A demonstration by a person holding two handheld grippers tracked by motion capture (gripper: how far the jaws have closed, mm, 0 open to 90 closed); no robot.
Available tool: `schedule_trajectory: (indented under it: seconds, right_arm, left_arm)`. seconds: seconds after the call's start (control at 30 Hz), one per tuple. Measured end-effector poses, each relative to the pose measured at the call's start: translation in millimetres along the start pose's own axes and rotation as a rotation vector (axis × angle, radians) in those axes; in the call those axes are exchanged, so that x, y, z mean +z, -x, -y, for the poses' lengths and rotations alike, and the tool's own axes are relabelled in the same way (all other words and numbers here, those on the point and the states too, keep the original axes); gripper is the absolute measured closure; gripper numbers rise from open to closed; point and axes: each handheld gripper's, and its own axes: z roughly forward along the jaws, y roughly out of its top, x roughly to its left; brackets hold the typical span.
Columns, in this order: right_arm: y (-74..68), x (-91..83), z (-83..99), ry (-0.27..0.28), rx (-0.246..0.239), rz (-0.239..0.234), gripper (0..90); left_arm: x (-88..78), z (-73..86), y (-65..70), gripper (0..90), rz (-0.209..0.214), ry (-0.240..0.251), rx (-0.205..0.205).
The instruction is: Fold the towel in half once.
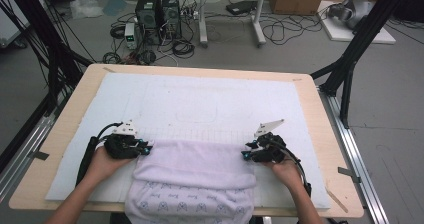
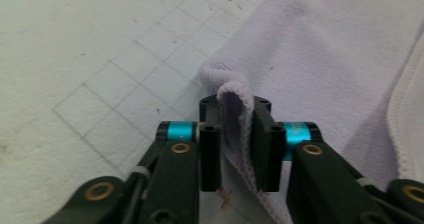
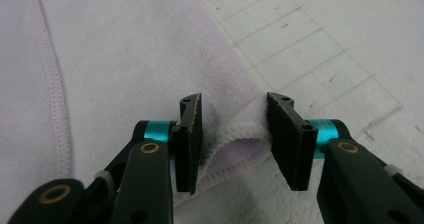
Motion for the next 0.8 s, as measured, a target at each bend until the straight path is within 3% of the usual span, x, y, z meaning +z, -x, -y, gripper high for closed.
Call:
schedule_trajectory:
  seconds: [0.03, 0.1, 0.17, 0.3, 0.47, 0.5, 0.7, 0.8]
  right_arm:
    - [-0.8, -0.3, 1.0, 0.012, -0.009, -0.030, 74.2]
    - [-1.8, -0.8, 1.3, 0.013, -0.017, -0.039, 82.6]
    - [-1.9, -1.0, -0.7, 0.006, -0.036, -0.033, 84.5]
    - [6.0, 0.8, -10.3, -0.003, -0.036, -0.003, 85.4]
    - [35.5, 1.2, -30.2, 0.012, 0.010, 0.035, 85.5]
    - [44.6, -0.5, -36.8, 0.037, 0.022, 0.050, 85.6]
    - [81.3, -10.4, -76.8, 0.053, 0.050, 0.126, 85.9]
    - [95.7, -18.9, -95.3, 0.080, 0.055, 0.148, 86.0]
  left_arm:
    - [-0.5, 0.0, -0.3, 81.4, 0.004, 0.000, 0.002]
    - [-1.7, -0.1, -0.6, 82.9, -0.006, 0.003, 0.000]
    - [-2.5, -1.3, -1.1, 83.6, -0.031, 0.013, 0.007]
    - [-2.1, -11.2, -10.3, 83.9, -0.054, 0.044, -0.035]
    - [-1.5, -36.7, -36.5, 84.6, -0.123, 0.088, -0.089]
    - [-1.2, -42.5, -43.2, 84.7, -0.134, 0.093, -0.101]
    - [-2.0, -84.8, -75.2, 85.1, -0.198, 0.083, -0.096]
    - [-11.8, -109.2, -90.0, 85.4, -0.235, 0.144, -0.118]
